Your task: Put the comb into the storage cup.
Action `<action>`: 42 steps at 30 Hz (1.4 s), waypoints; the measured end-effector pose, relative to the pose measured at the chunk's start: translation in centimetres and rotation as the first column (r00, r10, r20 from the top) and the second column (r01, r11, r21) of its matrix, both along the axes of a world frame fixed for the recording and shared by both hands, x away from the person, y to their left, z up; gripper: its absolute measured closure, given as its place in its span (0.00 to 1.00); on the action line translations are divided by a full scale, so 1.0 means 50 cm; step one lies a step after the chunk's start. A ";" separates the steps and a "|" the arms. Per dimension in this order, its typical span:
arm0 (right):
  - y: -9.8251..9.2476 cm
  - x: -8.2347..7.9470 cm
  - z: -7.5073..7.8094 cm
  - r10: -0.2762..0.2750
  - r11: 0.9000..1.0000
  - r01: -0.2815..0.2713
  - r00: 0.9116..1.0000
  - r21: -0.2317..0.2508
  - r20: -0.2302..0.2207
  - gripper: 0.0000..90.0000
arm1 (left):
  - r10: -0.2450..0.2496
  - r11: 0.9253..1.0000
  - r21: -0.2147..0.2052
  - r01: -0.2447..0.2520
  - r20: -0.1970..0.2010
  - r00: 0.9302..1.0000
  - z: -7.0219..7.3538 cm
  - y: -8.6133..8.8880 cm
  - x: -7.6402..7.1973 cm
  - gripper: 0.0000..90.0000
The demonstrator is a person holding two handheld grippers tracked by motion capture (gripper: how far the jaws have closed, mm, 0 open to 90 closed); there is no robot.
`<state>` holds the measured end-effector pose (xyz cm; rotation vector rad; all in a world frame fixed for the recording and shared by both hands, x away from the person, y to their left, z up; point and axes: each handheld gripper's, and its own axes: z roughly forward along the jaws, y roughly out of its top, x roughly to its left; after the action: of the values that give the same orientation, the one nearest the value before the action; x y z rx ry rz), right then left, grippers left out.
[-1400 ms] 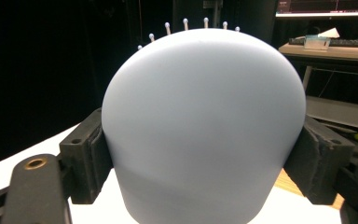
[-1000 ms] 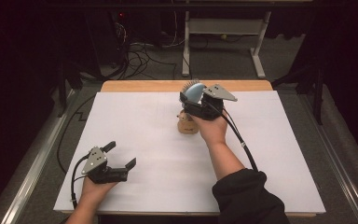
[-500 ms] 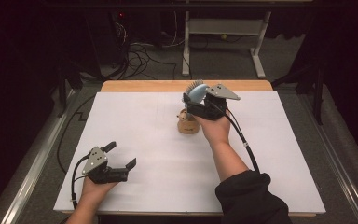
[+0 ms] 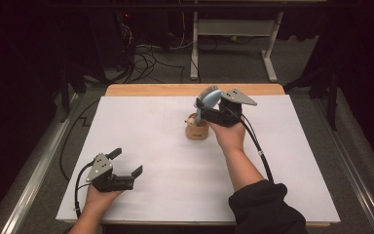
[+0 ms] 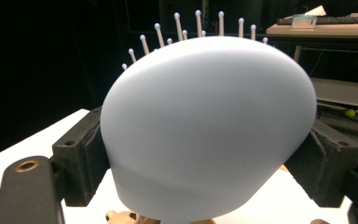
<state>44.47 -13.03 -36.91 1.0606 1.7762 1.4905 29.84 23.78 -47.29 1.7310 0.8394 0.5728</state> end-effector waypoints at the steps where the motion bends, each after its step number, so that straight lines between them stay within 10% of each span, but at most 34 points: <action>1: -0.002 0.000 0.000 -0.002 1.000 0.002 1.000 0.000 -0.001 0.19 | 0.000 1.000 0.000 0.000 -0.001 1.000 0.000 0.000 0.000 0.01; 42: -0.060 0.011 -0.022 -0.079 0.995 0.083 0.995 0.053 -0.068 0.13 | -0.003 1.000 0.006 0.003 -0.004 1.000 -0.001 -0.002 0.001 0.02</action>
<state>45.00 -16.03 -38.02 1.2076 1.7235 1.4793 29.90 23.68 -47.36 1.7388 0.8381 0.5701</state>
